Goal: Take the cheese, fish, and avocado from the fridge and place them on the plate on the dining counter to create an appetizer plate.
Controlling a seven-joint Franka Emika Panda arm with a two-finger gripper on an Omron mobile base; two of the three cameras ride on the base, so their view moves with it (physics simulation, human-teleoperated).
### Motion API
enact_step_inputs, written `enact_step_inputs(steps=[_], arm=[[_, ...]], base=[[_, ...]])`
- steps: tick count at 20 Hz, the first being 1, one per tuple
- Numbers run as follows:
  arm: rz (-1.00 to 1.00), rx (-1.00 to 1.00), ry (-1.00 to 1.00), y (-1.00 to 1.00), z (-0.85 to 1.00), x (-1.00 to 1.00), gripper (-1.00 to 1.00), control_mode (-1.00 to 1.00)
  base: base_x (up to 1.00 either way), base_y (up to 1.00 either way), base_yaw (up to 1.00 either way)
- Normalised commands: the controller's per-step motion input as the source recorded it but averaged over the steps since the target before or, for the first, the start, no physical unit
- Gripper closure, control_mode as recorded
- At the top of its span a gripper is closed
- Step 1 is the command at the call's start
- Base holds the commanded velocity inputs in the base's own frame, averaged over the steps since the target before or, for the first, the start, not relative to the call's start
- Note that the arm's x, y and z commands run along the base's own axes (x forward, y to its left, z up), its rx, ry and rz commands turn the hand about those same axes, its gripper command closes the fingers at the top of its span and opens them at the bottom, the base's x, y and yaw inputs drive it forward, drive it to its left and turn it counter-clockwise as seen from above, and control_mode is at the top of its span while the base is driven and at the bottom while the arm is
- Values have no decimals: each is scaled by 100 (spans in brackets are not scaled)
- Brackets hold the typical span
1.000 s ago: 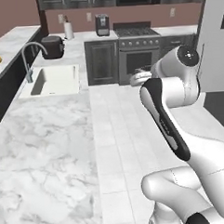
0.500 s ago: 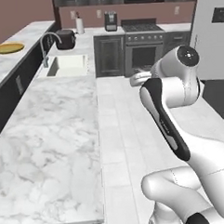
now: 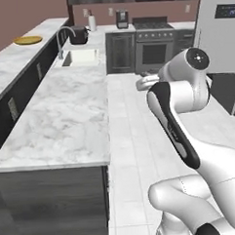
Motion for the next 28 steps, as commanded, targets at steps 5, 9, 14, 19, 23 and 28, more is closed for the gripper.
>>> enact_step_inputs(steps=[5, 9, 14, 19, 23, 28], arm=[[0, 0, 0, 0, 0, 0, 100, 100], [0, 0, 0, 0, 0, 0, 100, 100], [0, 0, 0, 0, 0, 0, 100, 100], [0, 0, 0, 0, 0, 0, 100, 100], [0, 0, 0, 0, 0, 0, 100, 100], [0, 0, 0, 0, 0, 0, 100, 100]], base=[[-99, 100, 0], [-47, 100, -8], [-2, 100, -5], [13, 100, -5], [28, 100, -8], [30, 100, -8]])
